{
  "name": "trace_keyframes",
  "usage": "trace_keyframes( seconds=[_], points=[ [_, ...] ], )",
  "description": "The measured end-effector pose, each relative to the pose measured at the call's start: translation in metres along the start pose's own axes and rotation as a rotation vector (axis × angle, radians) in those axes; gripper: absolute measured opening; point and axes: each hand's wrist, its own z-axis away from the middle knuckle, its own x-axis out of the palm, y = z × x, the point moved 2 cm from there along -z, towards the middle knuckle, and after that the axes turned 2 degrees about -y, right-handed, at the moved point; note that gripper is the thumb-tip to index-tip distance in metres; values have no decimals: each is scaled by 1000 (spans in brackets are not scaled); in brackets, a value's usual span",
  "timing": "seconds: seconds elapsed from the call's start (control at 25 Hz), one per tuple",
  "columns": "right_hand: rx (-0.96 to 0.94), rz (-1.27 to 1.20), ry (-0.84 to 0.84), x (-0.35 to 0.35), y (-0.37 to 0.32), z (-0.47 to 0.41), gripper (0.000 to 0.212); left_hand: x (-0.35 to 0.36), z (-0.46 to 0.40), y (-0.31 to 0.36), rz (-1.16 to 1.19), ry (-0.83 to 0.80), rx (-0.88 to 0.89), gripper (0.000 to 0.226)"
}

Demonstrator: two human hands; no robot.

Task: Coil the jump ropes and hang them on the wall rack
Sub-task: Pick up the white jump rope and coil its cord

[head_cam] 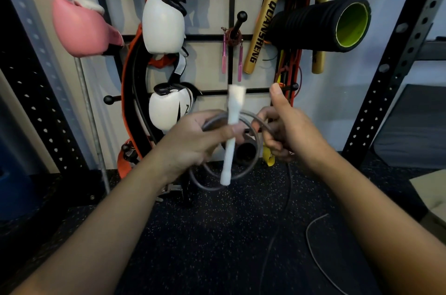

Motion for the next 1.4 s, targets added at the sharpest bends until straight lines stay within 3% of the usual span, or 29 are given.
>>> trace_keyframes(
  seconds=[0.12, 0.2, 0.4, 0.6, 0.72, 0.84, 0.88, 0.96, 1.04, 1.12, 1.24, 1.4],
  points=[
    [1, 28, 7, -2, 11, -2, 81, -9, -4, -2, 464, 223, 80, 29],
    [-40, -38, -34, 11, 15, 2, 72, -5, -6, -4, 615, 368, 99, 28],
    [-145, -21, 50, 47, 9, 4, 48, 18, -2, -10, 665, 608, 67, 28],
    [-179, 62, 68, 53, 13, 4, 46, 23, 2, -11, 755, 635, 14, 30],
    [-191, 151, 127, 48, 14, 2, 58, 16, 1, -17, 624, 535, -39, 32],
    [-202, 343, 54, 28, 7, -3, 58, -17, 2, -14, 323, 505, -48, 51],
    [-202, 400, -3, 20, 6, -4, 59, -32, 4, -7, 93, 483, -2, 65],
    [-199, 462, -145, 11, 2, -3, 67, -48, 7, 14, -509, 253, 88, 84],
    [-205, 481, -283, 11, -1, -1, 65, -36, 12, 33, -832, -38, 48, 81],
    [-215, 455, -346, 16, -5, 1, 57, -18, 11, 32, -718, -210, -37, 57],
    [-210, 415, -252, 16, -3, 1, 68, 0, 9, 12, -352, -297, -191, 36],
    [-203, 379, -65, 7, 0, 1, 68, 8, 7, 2, -350, -303, -157, 28]
  ],
)
